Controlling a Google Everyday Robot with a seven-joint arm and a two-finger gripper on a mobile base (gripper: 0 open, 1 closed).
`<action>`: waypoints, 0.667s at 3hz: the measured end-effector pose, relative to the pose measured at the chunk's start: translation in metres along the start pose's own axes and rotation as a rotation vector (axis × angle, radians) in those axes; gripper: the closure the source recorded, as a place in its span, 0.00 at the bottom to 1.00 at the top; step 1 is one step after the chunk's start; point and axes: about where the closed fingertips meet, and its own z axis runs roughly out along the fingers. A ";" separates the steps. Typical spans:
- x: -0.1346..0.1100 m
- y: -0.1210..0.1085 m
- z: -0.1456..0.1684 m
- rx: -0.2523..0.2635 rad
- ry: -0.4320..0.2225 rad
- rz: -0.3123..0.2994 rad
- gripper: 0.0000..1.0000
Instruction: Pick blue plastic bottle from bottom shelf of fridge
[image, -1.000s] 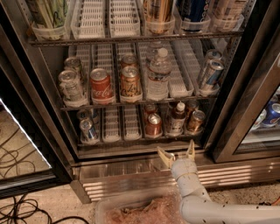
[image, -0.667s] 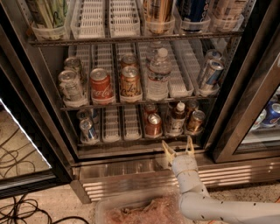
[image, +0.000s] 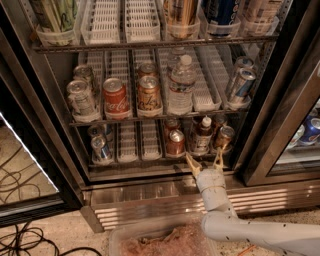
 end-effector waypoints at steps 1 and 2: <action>-0.003 0.001 0.009 0.006 -0.022 0.004 0.25; 0.000 0.004 0.009 0.004 -0.015 0.013 0.27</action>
Offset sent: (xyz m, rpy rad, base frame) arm 0.0090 0.0106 -0.0116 0.0361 0.0126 0.0045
